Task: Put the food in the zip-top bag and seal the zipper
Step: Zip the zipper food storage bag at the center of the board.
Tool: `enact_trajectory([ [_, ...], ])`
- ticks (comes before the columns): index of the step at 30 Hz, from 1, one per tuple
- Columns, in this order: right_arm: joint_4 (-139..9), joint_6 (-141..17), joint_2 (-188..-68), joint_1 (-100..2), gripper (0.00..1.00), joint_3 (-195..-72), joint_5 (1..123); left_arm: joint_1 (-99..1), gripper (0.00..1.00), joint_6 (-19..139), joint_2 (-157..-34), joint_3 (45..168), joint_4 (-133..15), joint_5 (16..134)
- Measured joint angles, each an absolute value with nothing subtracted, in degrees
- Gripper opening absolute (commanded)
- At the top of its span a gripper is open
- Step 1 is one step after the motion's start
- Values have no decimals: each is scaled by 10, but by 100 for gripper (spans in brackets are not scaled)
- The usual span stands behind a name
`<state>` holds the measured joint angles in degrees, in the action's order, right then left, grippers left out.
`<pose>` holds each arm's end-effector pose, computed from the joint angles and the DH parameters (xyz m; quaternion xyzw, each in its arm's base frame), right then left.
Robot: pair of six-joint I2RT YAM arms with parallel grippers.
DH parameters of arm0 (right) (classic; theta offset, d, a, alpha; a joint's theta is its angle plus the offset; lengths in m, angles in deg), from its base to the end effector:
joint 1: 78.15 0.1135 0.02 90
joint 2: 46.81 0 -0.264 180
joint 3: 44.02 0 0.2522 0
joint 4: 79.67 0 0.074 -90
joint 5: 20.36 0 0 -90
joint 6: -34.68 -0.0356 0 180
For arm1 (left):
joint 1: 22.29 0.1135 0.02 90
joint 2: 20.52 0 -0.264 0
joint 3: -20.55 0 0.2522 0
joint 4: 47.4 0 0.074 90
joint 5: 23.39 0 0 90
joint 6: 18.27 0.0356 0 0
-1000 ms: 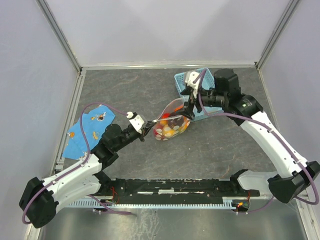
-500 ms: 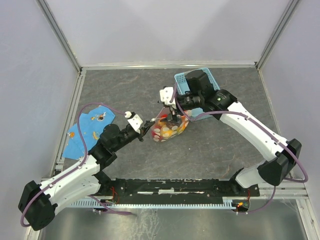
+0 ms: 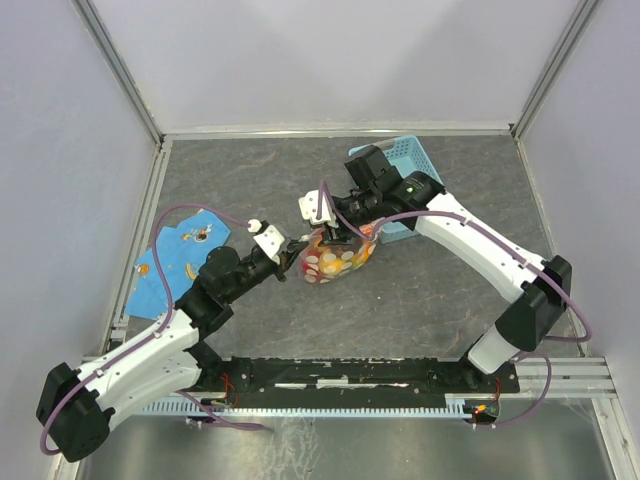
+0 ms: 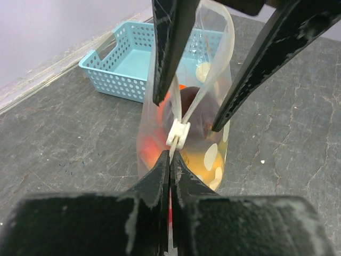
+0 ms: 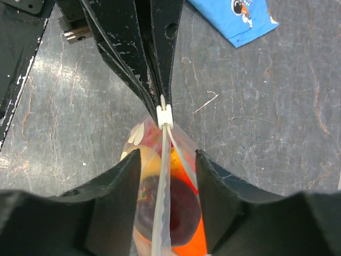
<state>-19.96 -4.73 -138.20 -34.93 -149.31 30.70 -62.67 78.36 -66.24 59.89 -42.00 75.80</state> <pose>0.2340 0.2506 0.3651 -0.7236 0.5053 0.2854 0.3738 0.1452 -0.1310 0.2726 0.3350 0.6295 -0.2575 0.6521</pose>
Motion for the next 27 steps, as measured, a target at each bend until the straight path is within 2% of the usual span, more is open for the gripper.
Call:
enact_trajectory([
  [7,-186,-30,-1395,-343,21,-1496,341,-627,3,769,-663,600,-420,753],
  [9,-183,-30,-1396,-343,4,-1500,344,-627,3,768,-663,600,-420,748],
  [10,-179,-31,-1397,-343,2,-1506,345,-627,3,767,-663,600,-420,746],
  [13,-165,-34,-1406,-343,1,-1530,348,-627,8,767,-662,600,-416,741],
  [23,-152,-41,-1412,-343,1,-1543,347,-625,36,762,-657,601,-398,729],
  [27,-152,-41,-1412,-343,2,-1543,347,-612,40,759,-657,600,-380,748],
])
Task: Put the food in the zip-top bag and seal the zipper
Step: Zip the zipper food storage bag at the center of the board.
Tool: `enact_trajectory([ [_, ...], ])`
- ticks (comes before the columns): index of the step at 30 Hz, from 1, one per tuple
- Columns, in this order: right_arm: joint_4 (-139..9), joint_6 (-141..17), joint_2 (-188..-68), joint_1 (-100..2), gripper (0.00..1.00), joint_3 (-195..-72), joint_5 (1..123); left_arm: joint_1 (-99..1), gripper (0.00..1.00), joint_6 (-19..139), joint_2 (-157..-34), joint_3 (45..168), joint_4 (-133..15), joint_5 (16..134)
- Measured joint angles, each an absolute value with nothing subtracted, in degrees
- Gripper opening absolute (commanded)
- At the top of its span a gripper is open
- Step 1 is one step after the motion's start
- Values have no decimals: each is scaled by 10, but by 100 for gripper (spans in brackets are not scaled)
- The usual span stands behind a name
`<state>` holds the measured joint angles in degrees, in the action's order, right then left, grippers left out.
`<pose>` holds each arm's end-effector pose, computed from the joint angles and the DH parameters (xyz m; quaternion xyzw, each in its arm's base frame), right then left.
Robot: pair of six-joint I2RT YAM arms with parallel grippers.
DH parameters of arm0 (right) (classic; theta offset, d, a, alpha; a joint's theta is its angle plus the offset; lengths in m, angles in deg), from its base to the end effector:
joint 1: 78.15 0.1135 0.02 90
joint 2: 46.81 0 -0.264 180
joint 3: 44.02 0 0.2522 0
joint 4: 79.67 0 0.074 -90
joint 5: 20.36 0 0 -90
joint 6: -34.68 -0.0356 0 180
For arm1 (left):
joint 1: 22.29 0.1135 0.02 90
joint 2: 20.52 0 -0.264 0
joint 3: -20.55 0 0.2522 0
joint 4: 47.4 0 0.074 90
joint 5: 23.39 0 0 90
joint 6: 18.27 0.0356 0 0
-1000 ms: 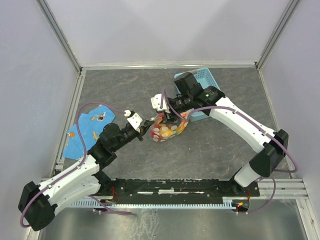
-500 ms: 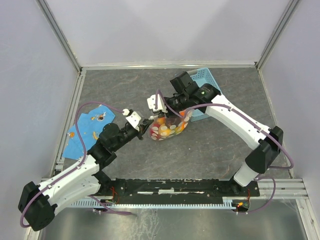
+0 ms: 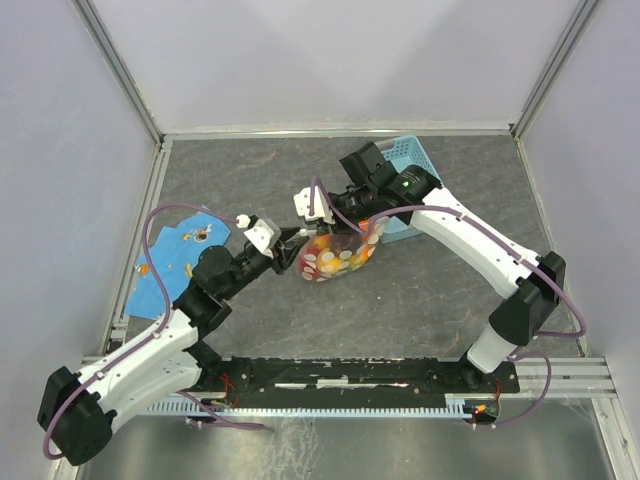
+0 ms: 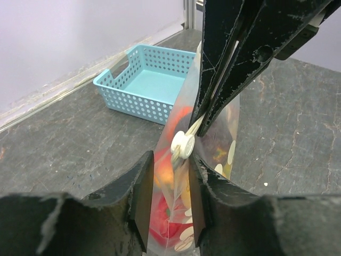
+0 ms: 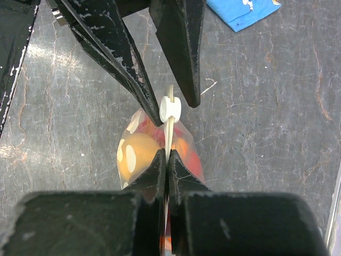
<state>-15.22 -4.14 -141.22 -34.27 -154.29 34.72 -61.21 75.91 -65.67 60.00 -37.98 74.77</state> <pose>0.2390 0.2581 0.3682 -0.7298 0.5242 0.2586 0.3545 0.1476 -0.1257 0.2827 0.2988 0.6153 -0.2637 0.6801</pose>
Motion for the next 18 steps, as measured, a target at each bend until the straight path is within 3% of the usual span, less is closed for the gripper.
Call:
enact_trajectory([
  [9,-152,-46,-1412,-343,2,-1543,346,-555,36,752,-689,594,-340,863],
  [11,-152,-46,-1412,-343,2,-1543,345,-546,30,748,-697,593,-333,886],
  [15,-153,-47,-1412,-343,6,-1543,345,-535,4,741,-711,591,-315,921],
  [18,-153,-47,-1412,-343,15,-1543,345,-530,3,739,-716,590,-306,941],
])
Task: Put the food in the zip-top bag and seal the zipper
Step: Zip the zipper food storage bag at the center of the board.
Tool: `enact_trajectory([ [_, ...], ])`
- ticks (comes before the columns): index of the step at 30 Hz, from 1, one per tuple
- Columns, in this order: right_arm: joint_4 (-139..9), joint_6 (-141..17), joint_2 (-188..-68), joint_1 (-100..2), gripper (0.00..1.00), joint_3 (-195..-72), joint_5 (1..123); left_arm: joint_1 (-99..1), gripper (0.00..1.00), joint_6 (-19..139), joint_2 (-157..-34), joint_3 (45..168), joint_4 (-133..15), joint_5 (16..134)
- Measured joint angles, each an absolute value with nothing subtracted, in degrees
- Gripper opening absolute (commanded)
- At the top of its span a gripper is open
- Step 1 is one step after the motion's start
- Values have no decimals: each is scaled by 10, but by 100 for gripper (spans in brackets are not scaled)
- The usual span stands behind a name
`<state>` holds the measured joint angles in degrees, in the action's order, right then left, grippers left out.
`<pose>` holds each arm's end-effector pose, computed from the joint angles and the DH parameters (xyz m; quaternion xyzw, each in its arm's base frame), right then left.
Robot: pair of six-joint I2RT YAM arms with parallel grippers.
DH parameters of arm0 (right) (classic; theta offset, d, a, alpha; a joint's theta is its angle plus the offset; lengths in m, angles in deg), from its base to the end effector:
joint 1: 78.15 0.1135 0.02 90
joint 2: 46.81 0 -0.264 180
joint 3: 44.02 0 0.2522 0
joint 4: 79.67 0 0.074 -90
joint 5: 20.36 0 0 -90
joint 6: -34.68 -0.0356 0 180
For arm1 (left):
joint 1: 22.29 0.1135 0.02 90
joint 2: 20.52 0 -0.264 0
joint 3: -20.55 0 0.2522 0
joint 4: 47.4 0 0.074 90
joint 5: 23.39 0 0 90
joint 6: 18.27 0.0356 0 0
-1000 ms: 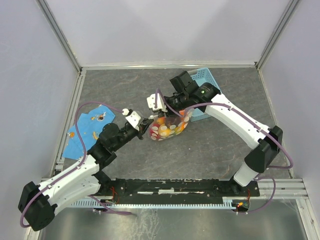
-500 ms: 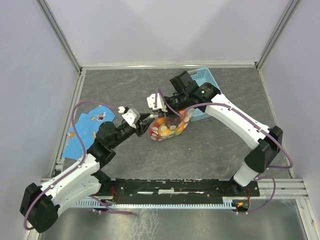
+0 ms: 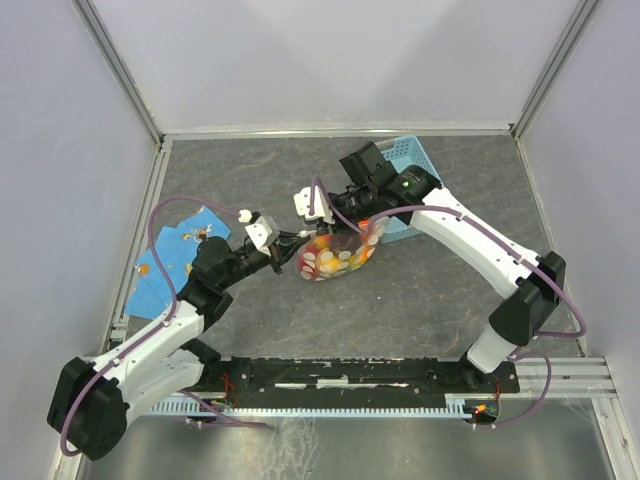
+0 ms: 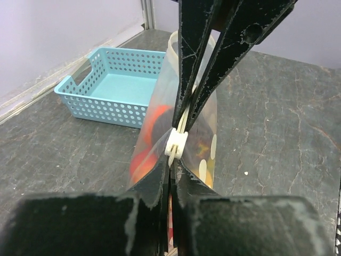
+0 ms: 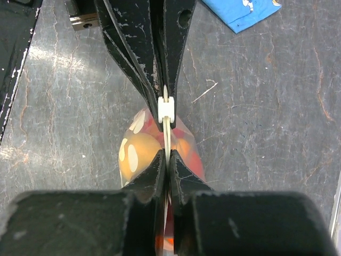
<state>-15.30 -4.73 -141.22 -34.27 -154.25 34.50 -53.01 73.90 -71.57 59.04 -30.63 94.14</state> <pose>0.2389 0.2582 0.3682 -0.7271 0.5270 0.2621 0.3533 0.1682 -0.1191 0.2717 0.3543 0.5847 -0.3324 0.6497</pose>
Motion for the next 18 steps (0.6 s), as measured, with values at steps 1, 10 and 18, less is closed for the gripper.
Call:
enact_trajectory([
  [1,-154,-48,-1412,-343,18,-1542,344,-529,3,739,-716,590,-306,944],
  [10,-204,-69,-1403,-336,39,-1518,319,-528,3,739,-716,585,-306,967],
  [18,-236,-81,-1403,-323,40,-1516,307,-526,3,739,-715,583,-306,967],
])
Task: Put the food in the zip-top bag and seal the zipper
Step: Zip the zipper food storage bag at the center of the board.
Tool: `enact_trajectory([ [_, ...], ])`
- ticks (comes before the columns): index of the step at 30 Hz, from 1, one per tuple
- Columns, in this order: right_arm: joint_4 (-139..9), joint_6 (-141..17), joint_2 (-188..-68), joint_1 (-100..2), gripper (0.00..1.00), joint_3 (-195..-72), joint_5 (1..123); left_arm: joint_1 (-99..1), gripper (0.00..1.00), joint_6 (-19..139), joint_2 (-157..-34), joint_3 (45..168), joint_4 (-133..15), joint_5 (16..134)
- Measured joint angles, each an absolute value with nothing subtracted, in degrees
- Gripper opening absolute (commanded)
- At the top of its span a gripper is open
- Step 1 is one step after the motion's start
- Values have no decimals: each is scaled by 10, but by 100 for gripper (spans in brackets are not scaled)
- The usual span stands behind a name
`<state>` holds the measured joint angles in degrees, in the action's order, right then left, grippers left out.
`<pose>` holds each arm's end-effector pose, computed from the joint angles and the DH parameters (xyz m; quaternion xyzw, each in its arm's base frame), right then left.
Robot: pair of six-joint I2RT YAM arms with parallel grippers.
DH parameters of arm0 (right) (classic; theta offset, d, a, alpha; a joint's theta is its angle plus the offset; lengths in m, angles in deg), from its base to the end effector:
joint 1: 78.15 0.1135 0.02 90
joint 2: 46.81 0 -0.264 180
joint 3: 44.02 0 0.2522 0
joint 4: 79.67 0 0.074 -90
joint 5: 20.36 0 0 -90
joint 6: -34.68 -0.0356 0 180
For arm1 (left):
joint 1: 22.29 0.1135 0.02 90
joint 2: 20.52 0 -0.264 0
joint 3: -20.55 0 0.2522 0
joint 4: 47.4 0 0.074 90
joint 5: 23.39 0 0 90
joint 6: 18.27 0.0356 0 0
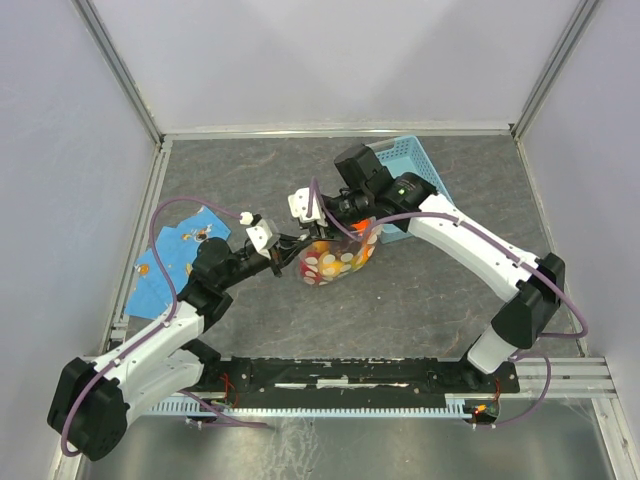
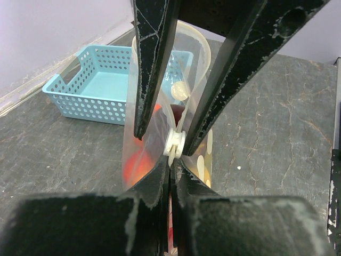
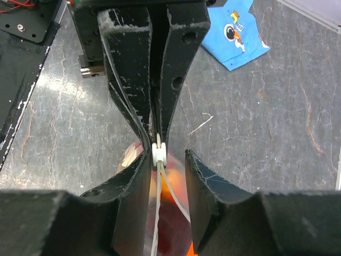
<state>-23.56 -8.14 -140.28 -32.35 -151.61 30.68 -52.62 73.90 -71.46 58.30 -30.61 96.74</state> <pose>0.2322 0.2709 0.3705 -0.7180 0.4945 0.3000 0.3872 0.1669 -0.1183 0.2675 0.3669 0.5816 -0.3438 0.6395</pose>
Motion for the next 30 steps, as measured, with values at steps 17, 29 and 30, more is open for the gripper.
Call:
enact_trajectory([
  [17,-214,-73,-1405,-316,3,-1525,314,-526,3,739,-707,582,-311,961],
  [29,-172,-50,-1406,-311,2,-1538,363,-526,3,739,-687,581,-340,935],
  [30,-171,-49,-1406,-311,2,-1538,367,-526,3,739,-684,580,-343,930],
])
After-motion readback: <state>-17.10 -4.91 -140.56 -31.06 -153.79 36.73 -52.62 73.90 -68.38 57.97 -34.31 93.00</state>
